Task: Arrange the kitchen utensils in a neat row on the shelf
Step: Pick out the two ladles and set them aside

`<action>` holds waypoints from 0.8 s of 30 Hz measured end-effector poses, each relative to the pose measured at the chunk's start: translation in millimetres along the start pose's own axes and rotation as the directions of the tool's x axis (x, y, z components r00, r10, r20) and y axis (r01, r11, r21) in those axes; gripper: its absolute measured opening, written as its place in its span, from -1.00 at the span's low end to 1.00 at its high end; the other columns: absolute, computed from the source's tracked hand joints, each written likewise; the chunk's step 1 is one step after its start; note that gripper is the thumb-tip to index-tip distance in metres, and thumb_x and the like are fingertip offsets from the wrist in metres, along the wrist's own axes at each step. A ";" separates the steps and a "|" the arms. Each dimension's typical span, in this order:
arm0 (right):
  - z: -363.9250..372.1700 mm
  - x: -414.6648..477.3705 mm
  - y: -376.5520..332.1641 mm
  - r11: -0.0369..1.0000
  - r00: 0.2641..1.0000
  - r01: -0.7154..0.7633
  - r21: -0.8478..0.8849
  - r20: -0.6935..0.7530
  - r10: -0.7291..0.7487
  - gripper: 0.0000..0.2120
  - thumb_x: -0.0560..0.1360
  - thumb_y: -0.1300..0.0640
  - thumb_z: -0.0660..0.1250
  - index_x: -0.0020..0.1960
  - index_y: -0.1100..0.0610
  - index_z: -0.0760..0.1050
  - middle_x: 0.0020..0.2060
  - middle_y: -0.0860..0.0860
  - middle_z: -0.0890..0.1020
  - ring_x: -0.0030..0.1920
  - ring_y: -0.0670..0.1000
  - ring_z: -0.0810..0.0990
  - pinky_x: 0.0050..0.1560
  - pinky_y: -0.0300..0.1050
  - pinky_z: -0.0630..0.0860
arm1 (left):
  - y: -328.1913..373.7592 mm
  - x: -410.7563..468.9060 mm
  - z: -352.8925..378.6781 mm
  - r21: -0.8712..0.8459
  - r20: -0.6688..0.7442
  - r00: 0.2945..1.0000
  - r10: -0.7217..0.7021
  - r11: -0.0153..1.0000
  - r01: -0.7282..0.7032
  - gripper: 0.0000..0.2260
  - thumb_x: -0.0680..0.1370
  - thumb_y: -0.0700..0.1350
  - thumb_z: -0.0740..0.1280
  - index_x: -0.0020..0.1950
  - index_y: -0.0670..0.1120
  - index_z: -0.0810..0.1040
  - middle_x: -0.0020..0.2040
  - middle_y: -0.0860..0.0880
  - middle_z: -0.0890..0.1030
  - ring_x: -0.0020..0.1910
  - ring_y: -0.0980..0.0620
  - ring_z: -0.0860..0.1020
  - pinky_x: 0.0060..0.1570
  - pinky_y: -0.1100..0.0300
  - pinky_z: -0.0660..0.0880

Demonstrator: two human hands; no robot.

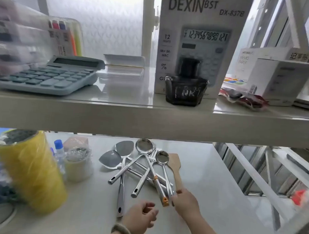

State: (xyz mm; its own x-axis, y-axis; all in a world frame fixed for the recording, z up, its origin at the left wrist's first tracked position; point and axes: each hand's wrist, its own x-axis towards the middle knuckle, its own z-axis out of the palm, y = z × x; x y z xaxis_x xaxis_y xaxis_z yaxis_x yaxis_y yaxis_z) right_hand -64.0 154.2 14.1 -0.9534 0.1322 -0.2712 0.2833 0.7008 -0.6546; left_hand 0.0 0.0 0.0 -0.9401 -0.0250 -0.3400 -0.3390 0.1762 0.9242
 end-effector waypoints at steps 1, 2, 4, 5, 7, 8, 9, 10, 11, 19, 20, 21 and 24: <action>3.1 4.5 2.1 1.000 1.000 -0.010 0.028 0.013 0.010 -0.82 0.41 0.16 0.23 -0.02 0.09 0.51 -0.17 0.05 0.59 -0.14 0.08 0.49 -0.09 -0.13 0.45 | -1.1 11.2 13.0 -0.071 0.012 0.997 -0.072 0.995 0.073 -0.71 0.50 -0.15 0.36 0.17 -0.21 0.46 -0.12 -0.10 0.58 -0.23 0.04 0.57 -0.27 0.22 0.56; 3.9 5.6 2.3 0.998 1.000 -0.026 0.065 0.020 0.024 -0.77 0.40 0.16 0.25 0.05 0.08 0.51 -0.14 0.05 0.59 -0.14 0.07 0.48 -0.09 -0.16 0.43 | 1.8 16.9 21.3 -0.131 -0.004 0.991 -0.134 0.982 0.132 -0.67 0.50 -0.15 0.37 0.21 -0.22 0.42 -0.12 -0.14 0.56 -0.26 0.03 0.54 -0.30 0.23 0.53; 7.0 9.5 3.8 0.987 0.997 -0.059 0.146 0.058 0.051 -0.70 0.37 0.16 0.33 0.10 0.07 0.50 -0.13 0.06 0.62 -0.13 0.09 0.54 -0.10 -0.17 0.44 | 8.2 32.8 37.0 -0.247 -0.029 0.982 -0.185 0.954 0.172 -0.75 0.51 -0.16 0.35 0.13 -0.20 0.43 -0.20 -0.15 0.55 -0.37 0.04 0.46 -0.37 0.24 0.46; 8.6 13.1 5.6 0.978 0.994 -0.084 0.189 0.080 0.070 -0.72 0.33 0.17 0.37 0.04 0.08 0.53 -0.13 0.08 0.65 -0.14 0.10 0.59 -0.10 -0.13 0.48 | 8.3 40.4 42.8 -0.291 -0.034 0.982 -0.186 0.942 0.168 -0.85 0.52 -0.18 0.33 0.02 -0.23 0.49 -0.26 -0.15 0.54 -0.42 0.04 0.42 -0.39 0.24 0.42; 11.3 21.9 11.5 0.959 0.993 -0.101 0.265 0.088 0.081 -0.89 0.24 0.21 0.39 -0.24 0.08 0.56 -0.28 0.12 0.67 -0.28 0.09 0.59 -0.17 -0.07 0.51 | 11.4 50.2 48.4 -0.339 -0.040 0.976 -0.215 0.921 0.189 -0.88 0.53 -0.22 0.30 -0.19 -0.23 0.53 -0.34 -0.14 0.53 -0.46 0.03 0.39 -0.41 0.23 0.37; 11.3 24.1 13.4 0.944 0.992 -0.104 0.312 0.098 0.077 -0.96 0.21 0.24 0.38 -0.39 0.13 0.55 -0.39 0.12 0.63 -0.35 0.08 0.55 -0.22 -0.06 0.49 | 12.0 53.1 49.5 -0.341 -0.044 0.975 -0.218 0.920 0.191 -0.87 0.52 -0.23 0.30 -0.21 -0.22 0.55 -0.35 -0.14 0.53 -0.45 0.02 0.40 -0.41 0.23 0.37; 12.0 26.5 15.9 0.923 0.990 -0.116 0.367 0.120 0.077 -0.92 0.17 0.26 0.38 -0.49 0.16 0.55 -0.46 0.11 0.60 -0.39 0.07 0.53 -0.25 -0.06 0.48 | 12.2 55.4 51.2 -0.331 -0.055 0.974 -0.220 0.924 0.190 -0.89 0.52 -0.24 0.31 -0.20 -0.21 0.56 -0.34 -0.15 0.55 -0.43 0.00 0.42 -0.40 0.23 0.39; 10.3 26.5 15.9 0.901 0.987 -0.133 0.414 0.139 0.081 -0.90 0.15 0.27 0.37 -0.54 0.17 0.57 -0.49 0.12 0.59 -0.40 0.07 0.52 -0.25 -0.06 0.47 | 12.1 58.1 52.0 -0.333 -0.069 0.973 -0.222 0.924 0.187 -0.91 0.52 -0.25 0.31 -0.17 -0.20 0.57 -0.33 -0.15 0.57 -0.41 -0.01 0.45 -0.39 0.23 0.42; 9.7 27.0 15.8 0.877 0.985 -0.145 0.458 0.154 0.083 -0.88 0.14 0.29 0.37 -0.55 0.16 0.59 -0.48 0.14 0.59 -0.40 0.08 0.52 -0.25 -0.06 0.47 | 10.0 61.2 52.4 -0.352 -0.076 0.973 -0.219 0.919 0.180 -0.94 0.52 -0.27 0.31 -0.13 -0.20 0.57 -0.31 -0.16 0.59 -0.40 0.00 0.47 -0.41 0.25 0.45; -1.0 29.9 11.8 0.751 0.969 -0.217 0.624 0.233 0.086 -0.78 0.35 0.48 0.24 -0.32 0.24 0.57 -0.38 0.23 0.58 -0.38 0.13 0.54 -0.28 -0.05 0.55 | 9.0 54.1 62.9 -0.494 -0.010 0.985 -0.173 0.857 0.146 -0.82 0.49 -0.42 0.29 -0.11 -0.16 0.58 -0.52 -0.03 0.62 -0.51 0.09 0.55 -0.47 0.36 0.49; -2.2 30.1 12.0 0.741 0.964 -0.234 0.630 0.252 0.090 -0.79 0.36 0.49 0.23 -0.30 0.26 0.56 -0.37 0.24 0.57 -0.42 0.12 0.53 -0.38 -0.11 0.55 | 7.0 51.0 64.7 -0.494 -0.007 0.984 -0.176 0.856 0.149 -0.80 0.48 -0.44 0.29 -0.11 -0.15 0.57 -0.54 -0.03 0.62 -0.55 0.10 0.55 -0.50 0.37 0.48; -3.4 29.7 13.1 0.729 0.959 -0.248 0.639 0.267 0.092 -0.80 0.37 0.49 0.23 -0.27 0.27 0.55 -0.37 0.25 0.57 -0.44 0.12 0.53 -0.46 -0.16 0.54 | 5.2 46.7 65.8 -0.492 0.000 0.984 -0.175 0.857 0.153 -0.78 0.48 -0.44 0.29 -0.12 -0.13 0.56 -0.55 -0.03 0.61 -0.57 0.12 0.55 -0.52 0.37 0.48; -8.2 28.2 21.5 0.685 0.956 -0.271 0.677 0.270 0.111 -0.83 0.43 0.48 0.24 -0.23 0.28 0.50 -0.40 0.20 0.57 -0.50 0.06 0.57 -0.56 -0.22 0.51 | 2.9 39.4 71.7 -0.470 0.002 0.990 -0.139 0.874 0.124 -0.74 0.46 -0.46 0.30 0.04 -0.16 0.56 -0.58 -0.03 0.58 -0.61 0.13 0.51 -0.57 0.41 0.42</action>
State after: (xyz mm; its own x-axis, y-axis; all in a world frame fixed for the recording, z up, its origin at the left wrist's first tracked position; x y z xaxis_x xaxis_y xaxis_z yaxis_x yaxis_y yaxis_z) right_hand -85.6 178.8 -1.8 -0.8523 0.0147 -0.5229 0.5223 -0.0304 -0.8522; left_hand -35.4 70.1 -23.2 -0.8838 -0.0473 -0.4655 -0.4296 -0.3118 0.8475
